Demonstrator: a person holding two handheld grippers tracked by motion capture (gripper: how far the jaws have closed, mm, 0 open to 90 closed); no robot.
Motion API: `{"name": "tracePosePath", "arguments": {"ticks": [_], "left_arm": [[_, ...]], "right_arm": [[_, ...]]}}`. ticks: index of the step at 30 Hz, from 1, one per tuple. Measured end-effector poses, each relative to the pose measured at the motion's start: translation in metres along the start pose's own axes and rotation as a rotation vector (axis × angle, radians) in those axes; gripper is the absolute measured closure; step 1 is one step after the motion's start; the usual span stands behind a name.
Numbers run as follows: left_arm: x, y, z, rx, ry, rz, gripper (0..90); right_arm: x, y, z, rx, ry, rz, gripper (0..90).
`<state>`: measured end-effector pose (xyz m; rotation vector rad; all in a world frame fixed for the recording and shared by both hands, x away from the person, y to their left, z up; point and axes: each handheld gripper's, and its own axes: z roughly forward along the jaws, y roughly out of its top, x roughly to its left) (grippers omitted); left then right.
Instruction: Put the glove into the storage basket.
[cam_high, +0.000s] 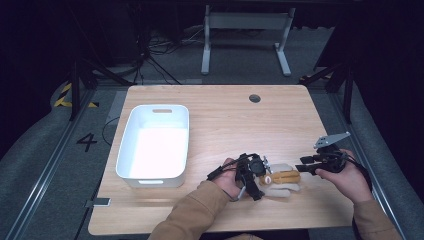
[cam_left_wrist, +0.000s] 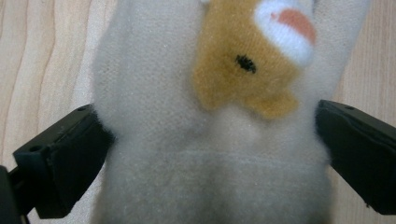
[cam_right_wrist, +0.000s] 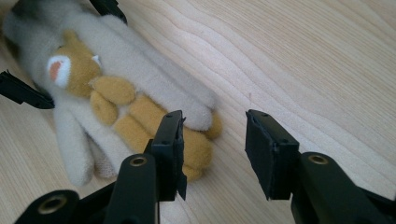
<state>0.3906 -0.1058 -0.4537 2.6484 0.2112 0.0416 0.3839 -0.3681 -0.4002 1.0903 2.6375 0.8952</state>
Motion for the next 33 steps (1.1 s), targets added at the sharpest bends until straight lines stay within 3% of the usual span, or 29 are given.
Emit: {"name": "tracePosePath", "arguments": {"ticks": [2, 4, 11, 17, 20, 24, 33], "left_arm": [[0.0, 0.0, -0.001, -0.004, 0.002, -0.007, 1.9], [0.0, 0.0, -0.003, -0.024, 0.001, -0.016, 9.1], [-0.002, 0.003, -0.008, -0.007, 0.027, -0.057, 26.2], [-0.005, 0.004, -0.014, 0.02, 0.026, -0.049, 52.8], [-0.008, 0.005, -0.015, 0.028, 0.034, -0.057, 61.9], [-0.01, 0.004, -0.015, 0.011, 0.04, -0.082, 68.5], [-0.002, 0.003, -0.023, -0.008, -0.02, -0.155, 71.6]], "right_arm": [[0.0, 0.0, 0.0, 0.0, -0.001, 0.002, 57.2], [0.0, 0.0, 0.0, 0.001, -0.001, 0.002, 57.2], [0.0, 0.0, 0.001, 0.002, -0.003, 0.002, 57.2], [0.0, 0.0, 0.0, -0.001, -0.004, 0.0, 57.2], [0.0, 0.0, 0.0, -0.003, -0.005, -0.002, 57.2], [0.0, 0.0, 0.0, -0.004, -0.006, -0.002, 57.2], [-0.004, -0.002, -0.001, -0.01, -0.01, 0.004, 57.4]]}}
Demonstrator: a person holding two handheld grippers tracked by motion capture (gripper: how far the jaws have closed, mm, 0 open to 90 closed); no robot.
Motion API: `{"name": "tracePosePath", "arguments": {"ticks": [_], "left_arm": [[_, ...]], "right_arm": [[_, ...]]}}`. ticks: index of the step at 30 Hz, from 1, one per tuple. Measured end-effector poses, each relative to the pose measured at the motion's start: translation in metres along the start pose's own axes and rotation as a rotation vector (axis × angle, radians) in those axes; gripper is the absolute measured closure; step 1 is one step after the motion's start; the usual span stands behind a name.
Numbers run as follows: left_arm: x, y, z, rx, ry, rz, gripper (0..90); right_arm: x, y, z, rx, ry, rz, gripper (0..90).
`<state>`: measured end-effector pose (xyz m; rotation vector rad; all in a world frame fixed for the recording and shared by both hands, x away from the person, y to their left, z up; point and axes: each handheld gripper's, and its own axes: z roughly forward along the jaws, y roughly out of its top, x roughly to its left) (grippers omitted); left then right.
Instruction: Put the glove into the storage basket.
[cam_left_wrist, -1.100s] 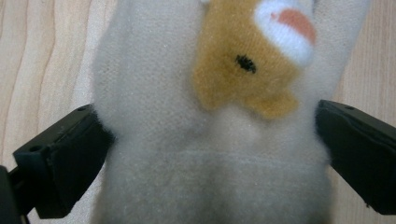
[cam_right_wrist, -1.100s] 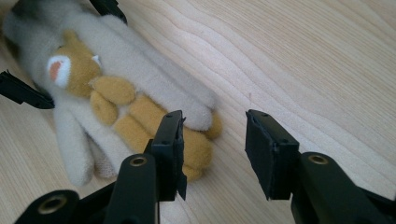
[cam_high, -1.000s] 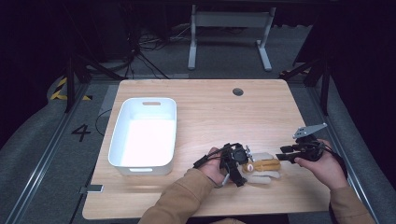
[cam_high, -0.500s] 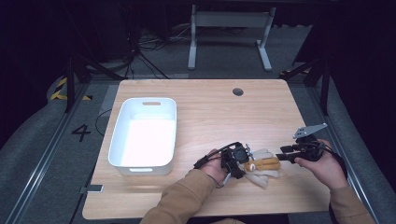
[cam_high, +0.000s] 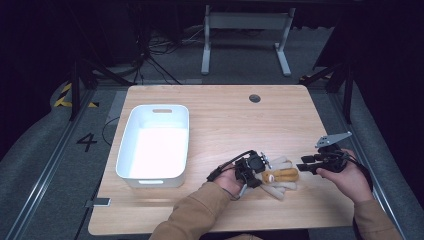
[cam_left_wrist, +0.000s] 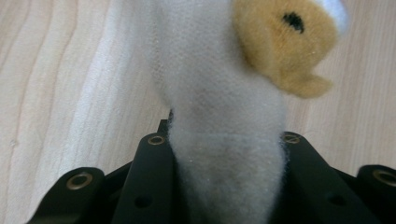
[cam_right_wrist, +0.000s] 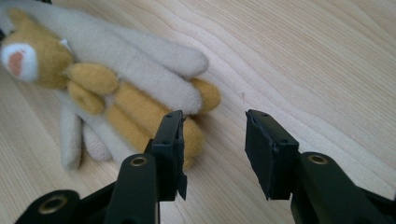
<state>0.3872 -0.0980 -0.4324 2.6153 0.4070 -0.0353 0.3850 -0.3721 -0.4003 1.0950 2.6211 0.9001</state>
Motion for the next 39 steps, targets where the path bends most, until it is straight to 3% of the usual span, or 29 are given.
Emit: {"name": "tracePosePath", "arguments": {"ticks": [8, 21, 26, 30, 39], "left_arm": [[0.005, 0.0, -0.028, -0.034, -0.018, -0.039, 71.9], [0.014, -0.01, -0.078, -0.095, -0.017, -0.141, 71.8], [0.019, -0.018, -0.099, -0.12, -0.002, -0.196, 71.7], [0.021, -0.027, -0.115, -0.139, 0.028, -0.221, 71.6], [0.028, -0.054, -0.147, -0.199, 0.085, -0.32, 71.5]], "right_arm": [[-0.002, -0.001, -0.001, -0.007, -0.001, 0.015, 57.6], [-0.007, 0.008, 0.007, 0.0, 0.001, 0.008, 58.7], [-0.008, 0.015, 0.013, 0.008, 0.009, -0.002, 58.8], [-0.01, 0.02, 0.019, 0.018, -0.01, -0.034, 56.7], [-0.011, 0.036, 0.032, 0.001, -0.006, -0.058, 56.6]]}}
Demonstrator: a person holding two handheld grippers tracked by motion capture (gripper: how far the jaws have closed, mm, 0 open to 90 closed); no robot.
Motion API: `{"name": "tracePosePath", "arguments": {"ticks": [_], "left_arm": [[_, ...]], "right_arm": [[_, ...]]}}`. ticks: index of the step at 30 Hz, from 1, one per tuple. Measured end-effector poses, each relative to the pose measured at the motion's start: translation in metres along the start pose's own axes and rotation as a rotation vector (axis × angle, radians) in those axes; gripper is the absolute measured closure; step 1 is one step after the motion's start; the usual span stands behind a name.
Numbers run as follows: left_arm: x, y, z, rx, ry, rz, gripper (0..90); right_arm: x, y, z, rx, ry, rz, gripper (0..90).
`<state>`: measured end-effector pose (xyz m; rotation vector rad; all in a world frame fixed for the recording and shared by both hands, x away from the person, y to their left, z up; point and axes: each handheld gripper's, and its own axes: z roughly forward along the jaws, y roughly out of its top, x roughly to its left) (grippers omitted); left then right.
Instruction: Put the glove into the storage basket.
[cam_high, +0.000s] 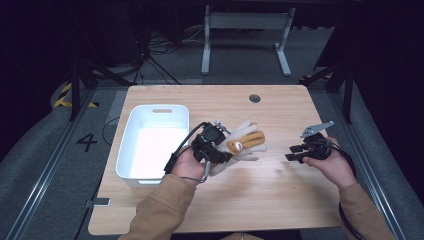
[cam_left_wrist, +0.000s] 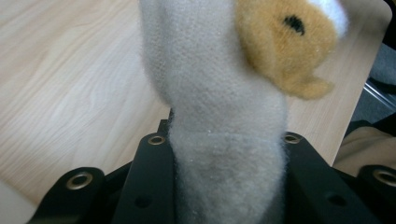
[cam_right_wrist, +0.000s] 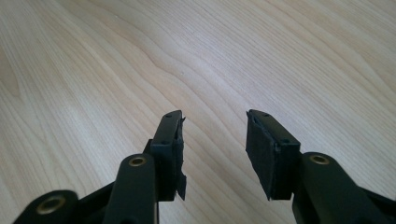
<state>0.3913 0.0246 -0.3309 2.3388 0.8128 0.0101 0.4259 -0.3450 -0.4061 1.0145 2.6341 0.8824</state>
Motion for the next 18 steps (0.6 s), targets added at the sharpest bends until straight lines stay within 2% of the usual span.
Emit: {"name": "tracePosePath", "arguments": {"ticks": [3, 6, 9, 18], "left_arm": [[0.006, -0.005, -0.011, -0.02, 0.007, -0.018, 71.4], [0.011, -0.008, -0.02, -0.033, 0.018, -0.036, 71.3], [0.015, -0.011, -0.027, -0.045, 0.023, -0.056, 71.2], [0.025, -0.019, -0.046, -0.076, 0.053, -0.098, 71.0]], "right_arm": [[0.0, 0.002, 0.004, 0.005, 0.004, -0.013, 56.0], [0.0, 0.003, 0.008, 0.021, 0.028, 0.005, 56.0], [0.002, 0.002, 0.01, 0.031, 0.016, 0.016, 52.8], [0.002, -0.002, 0.012, 0.041, 0.018, 0.038, 55.5]]}}
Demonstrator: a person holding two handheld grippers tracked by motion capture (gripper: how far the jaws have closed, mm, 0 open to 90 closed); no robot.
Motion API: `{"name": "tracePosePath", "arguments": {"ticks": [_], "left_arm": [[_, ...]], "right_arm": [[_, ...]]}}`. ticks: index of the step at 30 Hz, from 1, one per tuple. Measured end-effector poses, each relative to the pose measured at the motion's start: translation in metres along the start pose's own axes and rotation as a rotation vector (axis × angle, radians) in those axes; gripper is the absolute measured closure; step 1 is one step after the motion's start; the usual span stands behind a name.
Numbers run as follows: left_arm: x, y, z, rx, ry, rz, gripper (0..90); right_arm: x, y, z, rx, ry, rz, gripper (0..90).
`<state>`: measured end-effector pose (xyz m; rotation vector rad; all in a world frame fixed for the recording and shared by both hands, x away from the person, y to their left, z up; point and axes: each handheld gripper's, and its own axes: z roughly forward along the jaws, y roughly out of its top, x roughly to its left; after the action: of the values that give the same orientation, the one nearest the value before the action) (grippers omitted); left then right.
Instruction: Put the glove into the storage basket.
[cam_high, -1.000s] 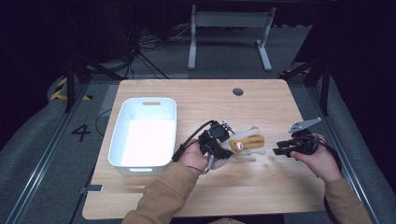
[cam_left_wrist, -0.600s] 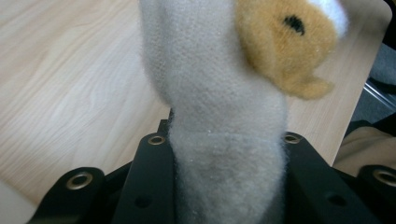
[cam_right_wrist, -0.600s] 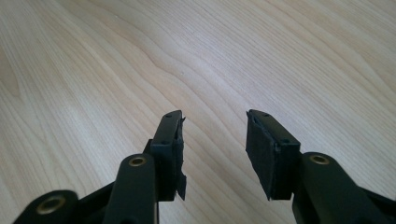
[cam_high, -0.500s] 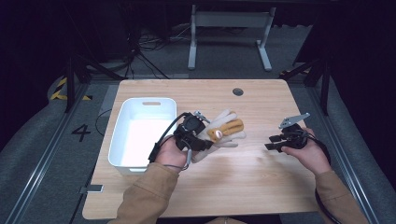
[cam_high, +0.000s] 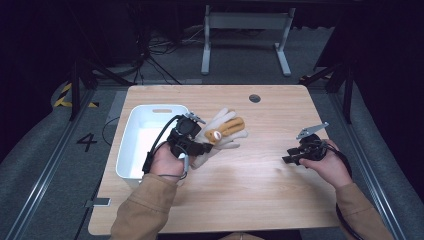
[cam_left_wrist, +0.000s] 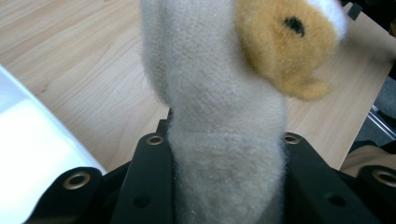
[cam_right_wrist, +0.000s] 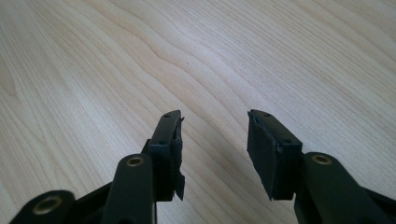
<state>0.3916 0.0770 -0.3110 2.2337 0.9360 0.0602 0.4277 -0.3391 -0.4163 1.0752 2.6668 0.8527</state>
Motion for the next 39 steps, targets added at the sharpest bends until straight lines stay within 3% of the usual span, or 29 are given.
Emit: {"name": "tracePosePath", "arguments": {"ticks": [11, 22, 29, 34, 39], "left_arm": [[0.018, -0.012, -0.03, -0.057, 0.078, -0.087, 70.6], [0.032, -0.022, -0.045, -0.072, 0.172, -0.17, 70.4], [0.045, -0.034, -0.058, -0.097, 0.215, -0.268, 70.2], [0.054, -0.043, -0.062, -0.093, 0.274, -0.324, 70.1], [0.063, -0.049, -0.064, -0.094, 0.295, -0.375, 70.1]], "right_arm": [[-0.002, -0.006, -0.001, 0.001, -0.001, 0.017, 55.6], [0.0, -0.01, -0.005, -0.011, -0.004, 0.023, 55.6], [0.0, -0.01, -0.002, -0.005, -0.005, 0.018, 55.3], [0.0, -0.01, -0.001, -0.004, -0.005, 0.022, 55.0], [-0.001, -0.011, -0.002, -0.005, -0.003, 0.02, 54.9]]}}
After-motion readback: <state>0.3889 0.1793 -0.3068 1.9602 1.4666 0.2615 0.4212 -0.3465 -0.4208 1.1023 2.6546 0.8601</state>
